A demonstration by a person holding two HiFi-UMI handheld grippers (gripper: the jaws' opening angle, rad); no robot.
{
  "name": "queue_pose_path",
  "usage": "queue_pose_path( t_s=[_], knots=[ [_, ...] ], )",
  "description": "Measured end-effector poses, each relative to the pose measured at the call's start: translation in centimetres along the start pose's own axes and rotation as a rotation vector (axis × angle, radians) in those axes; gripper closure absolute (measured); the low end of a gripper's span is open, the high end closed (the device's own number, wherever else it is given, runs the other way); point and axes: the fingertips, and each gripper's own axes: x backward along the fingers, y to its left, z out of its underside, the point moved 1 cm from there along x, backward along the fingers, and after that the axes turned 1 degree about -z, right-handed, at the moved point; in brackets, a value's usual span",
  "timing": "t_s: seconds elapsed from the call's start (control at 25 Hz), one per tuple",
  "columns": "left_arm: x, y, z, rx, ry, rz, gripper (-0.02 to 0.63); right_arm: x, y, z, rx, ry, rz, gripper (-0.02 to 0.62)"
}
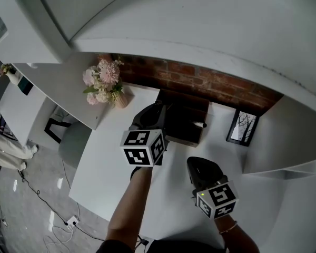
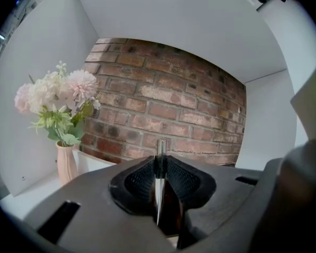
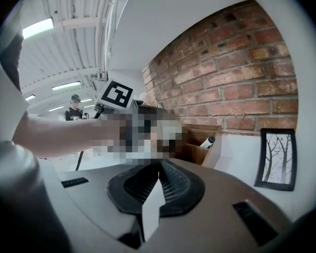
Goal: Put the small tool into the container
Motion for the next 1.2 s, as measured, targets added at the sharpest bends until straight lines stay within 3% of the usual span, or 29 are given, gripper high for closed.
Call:
queue_pose_path(
  t_s=[0.36, 0.92, 1.2],
  knots=[
    [-0.2, 0.7, 2.6, 0.0, 0.073, -0.028, 0.529, 0.6, 0.5, 0.0, 0.011, 0.003, 0.005, 0.591],
    [-1.4, 0.5, 3.6, 0.007, 0.137, -0.019, 0.528, 1.4, 1.0, 0.0, 0.026, 0.013, 0.002, 0.591],
    [-1.1, 0.5, 5.8, 0.016, 0.193, -0.022, 0.466, 1.8, 1.5, -0.2, 0.04, 0.011, 0.0, 0.591]
  ],
)
